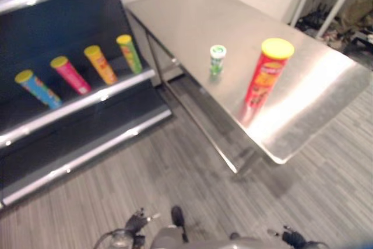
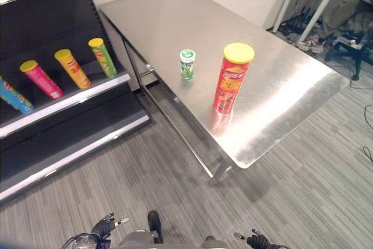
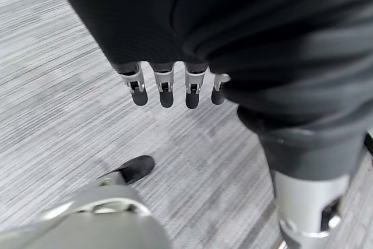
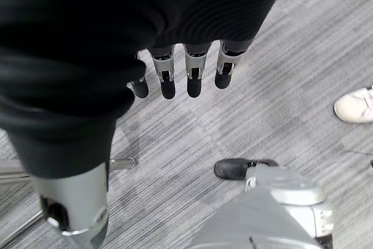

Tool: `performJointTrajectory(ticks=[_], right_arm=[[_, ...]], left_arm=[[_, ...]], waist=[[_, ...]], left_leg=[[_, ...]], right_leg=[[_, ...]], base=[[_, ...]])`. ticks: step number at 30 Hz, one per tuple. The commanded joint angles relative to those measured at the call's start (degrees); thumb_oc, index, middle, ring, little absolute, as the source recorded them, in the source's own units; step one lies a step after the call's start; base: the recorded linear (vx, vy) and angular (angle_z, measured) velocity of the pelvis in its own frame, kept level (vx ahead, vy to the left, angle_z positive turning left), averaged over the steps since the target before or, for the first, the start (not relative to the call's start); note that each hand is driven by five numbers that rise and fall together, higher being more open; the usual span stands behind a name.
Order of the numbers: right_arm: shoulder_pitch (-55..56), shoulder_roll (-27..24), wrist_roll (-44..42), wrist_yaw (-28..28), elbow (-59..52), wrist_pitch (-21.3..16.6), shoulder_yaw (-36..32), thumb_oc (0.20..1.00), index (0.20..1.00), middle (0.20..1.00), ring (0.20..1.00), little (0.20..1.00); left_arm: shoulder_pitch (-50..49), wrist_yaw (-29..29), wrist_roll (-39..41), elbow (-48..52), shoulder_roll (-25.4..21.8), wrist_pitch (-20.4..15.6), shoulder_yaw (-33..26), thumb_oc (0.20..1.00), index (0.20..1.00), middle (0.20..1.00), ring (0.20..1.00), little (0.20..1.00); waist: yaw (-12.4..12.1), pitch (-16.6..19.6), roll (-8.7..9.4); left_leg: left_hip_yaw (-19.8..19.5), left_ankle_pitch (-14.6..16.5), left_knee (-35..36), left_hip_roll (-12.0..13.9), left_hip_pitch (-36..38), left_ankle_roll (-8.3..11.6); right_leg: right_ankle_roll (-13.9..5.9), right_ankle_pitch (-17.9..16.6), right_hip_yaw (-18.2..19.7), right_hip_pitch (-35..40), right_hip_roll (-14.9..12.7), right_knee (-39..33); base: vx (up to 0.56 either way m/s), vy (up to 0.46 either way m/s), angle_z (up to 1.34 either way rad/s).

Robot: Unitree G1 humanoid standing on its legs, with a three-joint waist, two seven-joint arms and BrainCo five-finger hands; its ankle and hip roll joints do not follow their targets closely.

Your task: Put the goods on the table back onto the shelves and tidy them up.

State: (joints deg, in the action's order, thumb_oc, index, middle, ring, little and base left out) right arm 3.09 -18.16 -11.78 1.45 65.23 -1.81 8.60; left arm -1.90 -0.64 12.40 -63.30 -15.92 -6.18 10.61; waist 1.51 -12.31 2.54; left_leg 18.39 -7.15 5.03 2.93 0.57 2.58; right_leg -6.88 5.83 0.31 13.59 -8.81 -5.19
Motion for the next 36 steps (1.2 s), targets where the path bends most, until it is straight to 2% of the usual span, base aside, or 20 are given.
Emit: performJointTrajectory(ticks=[1, 5, 6, 7, 8, 9, 10, 11, 12, 13, 14, 16, 17, 22, 25, 26, 27, 28, 31, 36], right_arm=[[-2.51, -3.12, 1.09, -0.58, -1.79, -0.69, 0.72, 1.0, 1.0, 1.0, 1.0, 1.0], [-2.43, -3.3, -1.56, -1.47, -1.48, -1.04, -2.41, 1.0, 1.0, 1.0, 1.0, 1.0], [-2.2, -3.98, -3.31, -1.83, -2.21, -1.38, -4.88, 1.0, 1.0, 1.0, 1.0, 1.0], [-1.91, -4.37, -3.99, -1.84, -2.93, -1.4, -5.83, 1.0, 1.0, 1.0, 1.0, 1.0], [-1.92, -4.38, -3.99, -1.84, -2.93, -1.39, -5.84, 1.0, 1.0, 1.0, 1.0, 1.0], [-1.64, -5.02, -4.65, -2.07, -3.85, -1.49, -6.81, 1.0, 1.0, 1.0, 1.0, 1.0], [-1.46, -5.79, -5.24, -2.22, -4.51, -1.62, -7.89, 1.0, 1.0, 1.0, 1.0, 1.0], [-0.71, -6.76, -6.31, -2.98, -5.41, -1.9, -9.93, 1.0, 1.0, 1.0, 1.0, 1.0], [-0.7, -6.76, -6.32, -2.97, -5.42, -1.9, -9.93, 1.0, 1.0, 1.0, 1.0, 1.0], [0.36, -7.3, -7.72, -4.24, -5.86, -2.2, -12.79, 1.0, 1.0, 1.0, 1.0, 1.0], [0.77, -7.6, -7.99, -4.51, -5.5, -2.33, -13.72, 1.0, 1.0, 1.0, 1.0, 1.0], [1.61, -8.44, -9.45, -5.13, -2.02, -2.33, -16.14, 1.0, 1.0, 1.0, 1.0, 1.0], [2.18, -7.98, -10.68, -5.11, -1.02, -2.28, -17.29, 1.0, 1.0, 1.0, 1.0, 1.0], [2.56, -10.41, -21.25, -6.06, 0.74, -3.86, -26.28, 1.0, 1.0, 1.0, 1.0, 1.0], [4.2, -13.88, -28.51, -6.93, -0.11, -5.76, -35.16, 1.0, 1.0, 1.0, 1.0, 1.0], [6.2, -15.77, -31.94, -8.21, -3.1, -7.37, -41.86, 1.0, 1.0, 1.0, 1.0, 1.0], [6.31, -15.76, -31.91, -8.24, -3.22, -7.32, -42.02, 1.0, 1.0, 1.0, 1.0, 1.0], [7.87, -17.88, -32.58, -9.67, -7.79, -9.37, -46.84, 1.0, 1.0, 1.0, 1.0, 1.0], [9.24, -22.19, -29.96, -10.78, -19.28, -11.46, -51.67, 1.0, 1.0, 1.0, 1.0, 1.0], [4.99, -33.2, -23.87, -6.78, -37.62, -13.09, -48.67, 1.0, 1.0, 1.0, 1.0, 1.0]], left_arm=[[1.86, 0.65, 0.97, 0.09, 0.72, -1.23, -0.43, 1.0, 1.0, 1.0, 1.0, 1.0], [1.94, 0.87, 2.57, 0.31, 0.57, -1.33, -0.99, 1.0, 1.0, 1.0, 1.0, 1.0], [2.35, 0.62, 2.46, 0.32, 0.17, -1.3, -0.89, 1.0, 1.0, 1.0, 1.0, 1.0], [2.67, 0.53, 2.3, 0.27, -0.03, -1.18, -0.69, 1.0, 1.0, 1.0, 1.0, 1.0], [2.69, 0.53, 2.3, 0.26, -0.01, -1.18, -0.69, 1.0, 1.0, 1.0, 1.0, 1.0], [3.08, 0.67, 2.09, 0.2, -0.2, -1.13, -0.53, 1.0, 1.0, 1.0, 1.0, 1.0], [3.57, 0.78, 1.76, 0.06, -0.49, -1.09, -0.33, 1.0, 1.0, 1.0, 1.0, 1.0], [3.77, 0.92, 1.39, -0.08, -1.07, -0.94, -0.51, 1.0, 1.0, 1.0, 1.0, 1.0], [3.77, 0.92, 1.39, -0.09, -1.07, -0.94, -0.51, 1.0, 1.0, 1.0, 1.0, 1.0], [4.45, 1.21, 2.06, -0.09, -1.37, -1.34, -0.93, 1.0, 1.0, 1.0, 1.0, 1.0], [4.7, 1.25, 2.13, -0.01, -1.51, -1.47, -0.98, 1.0, 1.0, 1.0, 1.0, 1.0], [5.07, 1.53, 1.92, -0.78, -2.22, -1.31, -1.23, 1.0, 1.0, 1.0, 1.0, 1.0], [4.78, 1.14, 1.87, -1.46, -2.07, -1.51, -1.67, 1.0, 1.0, 1.0, 1.0, 1.0], [4.7, 1.29, 1.97, -2.98, -1.35, -1.98, -2.72, 1.0, 1.0, 1.0, 1.0, 1.0], [4.25, 1.32, 1.35, -4.26, -0.63, -1.84, -3.91, 1.0, 1.0, 1.0, 1.0, 1.0], [3.87, 1.38, 0.82, -4.99, 0.14, -1.71, -5.09, 1.0, 1.0, 1.0, 1.0, 1.0], [3.93, 1.4, 0.8, -5.01, 0.2, -1.72, -5.0, 1.0, 1.0, 1.0, 1.0, 1.0], [3.46, 1.28, -0.11, -5.31, 0.83, -1.72, -5.66, 1.0, 1.0, 1.0, 1.0, 1.0], [2.79, 0.9, -1.28, -5.91, 1.73, -1.63, -5.9, 1.0, 1.0, 1.0, 1.0, 1.0], [2.27, -0.73, -2.73, -4.21, 1.3, -1.96, -4.39, 1.0, 1.0, 1.0, 1.0, 1.0]], waist=[[-1.17, 0.46, -1.66], [-1.01, 1.29, -1.48], [-0.24, 0.67, -1.3], [0.41, 0.04, -1.3], [0.27, 0.19, -1.47], [1.11, -0.8, -1.64], [2.02, -1.84, -2.16], [3.09, -2.67, -3.41], [3.14, -2.66, -3.25], [3.76, -2.85, -3.27], [3.71, -2.35, -3.33], [4.31, -1.63, -2.11], [4.08, -0.7, -1.35], [3.66, 0.93, -0.39], [4.36, 1.71, -0.26], [5.14, 2.06, -0.33], [5.03, 2.12, -0.43], [5.75, 2.68, -0.49], [6.33, 3.13, -0.82], [5.86, 3.06, -0.77]], left_leg=[[1.2, -0.63, -2.09, 4.64, -4.06, 3.93], [2.23, 1.87, -2.14, 2.79, -2.84, 2.11], [1.98, 3.5, -1.72, 1.58, -1.13, 0.7], [1.66, 3.9, -1.57, 1.3, -0.41, 0.19], [1.76, 3.88, -1.65, 1.55, -0.64, 0.25], [1.43, 4.2, -1.48, 1.57, 0.42, -0.15], [1.04, 4.47, -1.31, 2.04, 1.28, -0.42], [0.56, 5.11, -0.53, 2.36, 2.87, -0.93], [0.52, 5.13, -0.56, 2.18, 2.85, -0.96], [-0.05, 6.4, -0.15, 2.05, 3.96, -0.01], [-0.15, 6.32, -0.07, 2.27, 3.47, 0.6], [-1.57, 8.05, -0.03, 1.05, 4.05, 1.41], [-1.69, 8.28, -0.03, 0.65, 4.34, 1.64], [0.83, 7.21, -0.37, 1.72, 4.05, 2.84], [1.07, 7.38, -0.36, 2.15, 4.65, 3.37], [1.04, 7.99, -0.43, 2.39, 5.47, 3.65], [1.07, 7.73, -0.32, 2.43, 5.33, 3.63], [1.28, 8.05, -0.29, 2.55, 5.77, 3.83], [1.55, 8.38, -0.25, 2.8, 6.8, 4.16], [2.37, 8.22, -0.47, 3.3, 7.39, 4.66]], right_leg=[[0.38, 4.77, -2.42, 1.67, 6.0, 2.71], [-1.88, 4.11, -3.57, -1.35, 4.46, 10.98], [-5.17, 1.5, -4.24, -6.01, 3.47, 21.0], [-6.91, -1.13, -3.92, -8.76, 3.22, 26.29], [-6.82, -1.35, -3.81, -8.99, 3.44, 26.16], [-8.12, -4.11, -3.45, -11.76, 3.61, 31.52], [-8.12, -5.76, -3.04, -14.94, 3.97, 37.09], [-7.78, -5.49, -3.1, -19.52, 2.82, 42.14], [-7.8, -5.28, -3.09, -19.64, 2.62, 42.45], [-5.55, -1.24, -7.37, -19.01, -2.26, 32.83], [-4.8, -0.56, -9.04, -18.12, -3.24, 27.19], [-4.6, -2.37, -11.05, -15.1, -4.38, 11.19], [-5.18, -2.51, -10.66, -13.57, -4.53, 8.79], [-5.72, -5.13, -12.56, -9.57, -2.63, 2.46], [-5.61, -4.56, -13.15, -7.42, -1.9, 0.78], [-5.63, -3.7, -13.23, -6.24, -1.68, 0.55], [-5.55, -3.92, -13.2, -6.41, -1.62, 0.49], [-5.48, -3.3, -13.27, -5.9, -1.39, 0.36], [-5.22, -2.6, -13.26, -4.99, -1.04, 0.3], [-4.84, -2.31, -13.12, -4.68, -0.68, 0.23]], base=[[0.13, 0.078, -0.23], [0.19, 0.152, -0.13], [0.08, 0.134, -0.11], [0.07, 0.13, -0.07], [0.0, 0.067, 0.15], [0.0, 0.051, 0.15], [0.05, 0.146, 0.21], [0.05, 0.112, 0.04], [0.17, 0.076, 0.23], [0.15, -0.055, 0.31], [0.19, -0.106, 0.35], [0.14, -0.13, 0.21], [0.13, -0.092, 0.33], [0.07, -0.083, 0.09], [0.08, -0.036, 0.02], [0.08, -0.031, -0.01], [0.09, -0.023, -0.01], [0.04, -0.017, -0.01], [0.04, -0.017, 0.0], [-0.01, -0.026, -0.08]])
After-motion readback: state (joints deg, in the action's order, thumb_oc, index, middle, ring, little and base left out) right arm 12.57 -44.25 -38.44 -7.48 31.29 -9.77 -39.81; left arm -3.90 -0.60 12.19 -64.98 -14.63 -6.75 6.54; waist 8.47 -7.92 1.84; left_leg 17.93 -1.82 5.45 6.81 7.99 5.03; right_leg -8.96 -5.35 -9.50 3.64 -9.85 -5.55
